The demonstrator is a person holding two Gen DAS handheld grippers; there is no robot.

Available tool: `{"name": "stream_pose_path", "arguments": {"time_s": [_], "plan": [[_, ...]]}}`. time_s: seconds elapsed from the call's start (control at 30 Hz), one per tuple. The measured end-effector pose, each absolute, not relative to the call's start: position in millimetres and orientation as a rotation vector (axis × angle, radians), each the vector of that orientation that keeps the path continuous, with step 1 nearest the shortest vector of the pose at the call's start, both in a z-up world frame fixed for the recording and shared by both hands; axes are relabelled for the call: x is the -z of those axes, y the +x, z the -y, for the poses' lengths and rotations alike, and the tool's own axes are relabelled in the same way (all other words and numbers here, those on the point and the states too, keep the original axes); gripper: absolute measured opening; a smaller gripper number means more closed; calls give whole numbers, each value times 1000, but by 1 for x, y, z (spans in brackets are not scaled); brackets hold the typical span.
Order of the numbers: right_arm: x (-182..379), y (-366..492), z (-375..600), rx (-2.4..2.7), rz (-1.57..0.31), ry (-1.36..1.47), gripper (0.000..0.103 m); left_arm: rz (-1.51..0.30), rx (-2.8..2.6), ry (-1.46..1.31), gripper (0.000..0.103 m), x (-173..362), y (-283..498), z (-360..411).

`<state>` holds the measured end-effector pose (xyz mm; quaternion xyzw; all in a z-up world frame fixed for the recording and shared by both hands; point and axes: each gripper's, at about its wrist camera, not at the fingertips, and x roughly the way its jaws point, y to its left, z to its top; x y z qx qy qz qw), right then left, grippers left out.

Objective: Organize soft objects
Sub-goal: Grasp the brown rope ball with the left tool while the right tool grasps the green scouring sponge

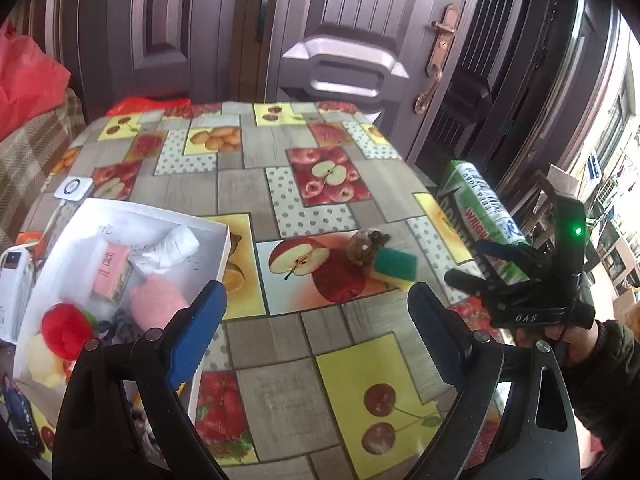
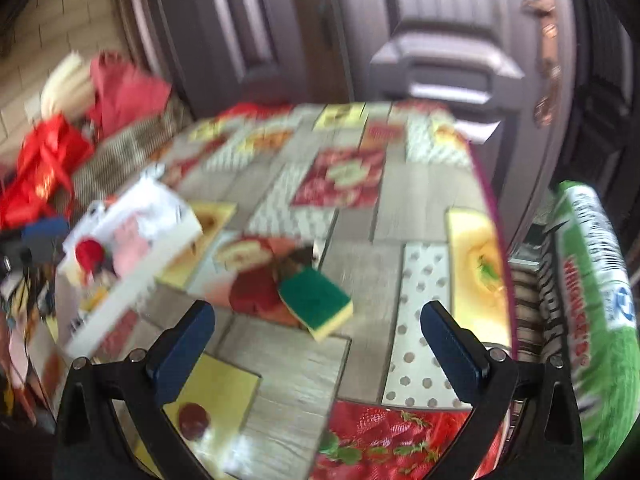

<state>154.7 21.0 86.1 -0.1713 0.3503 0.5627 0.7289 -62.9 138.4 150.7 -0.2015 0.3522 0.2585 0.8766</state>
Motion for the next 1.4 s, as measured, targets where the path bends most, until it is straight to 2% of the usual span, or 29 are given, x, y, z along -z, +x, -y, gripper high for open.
{"name": "stream_pose_path", "arguments": {"time_s": [0.47, 0.8, 0.9, 0.97, 1.0, 1.03, 1.07, 1.4], "plan": [[-34, 165, -93, -1349, -815, -567, 103, -949, -598, -463, 92, -83, -24, -178], [-17, 155, -113, -1400, -758, -689, 103, -995, -588, -459, 92, -67, -3, -192], [-15, 155, -110, -1411, -757, -689, 97, -1012, -577, -454, 92, -63, 4, -192], [-16, 154, -105, -1437, -759, -681, 88, -1022, -562, -450, 92, -59, 9, -191], [-17, 154, -102, -1443, -750, -681, 72, -1026, -557, -448, 92, -58, 12, -191], [-18, 153, -99, -1443, -741, -682, 52, -1029, -550, -445, 92, -57, 15, -190], [-19, 153, -96, -1440, -734, -682, 41, -1029, -538, -441, 92, -55, 20, -190], [-23, 172, -38, -1300, -828, -501, 40, -1012, -366, -311, 92, -44, 76, -169]]}}
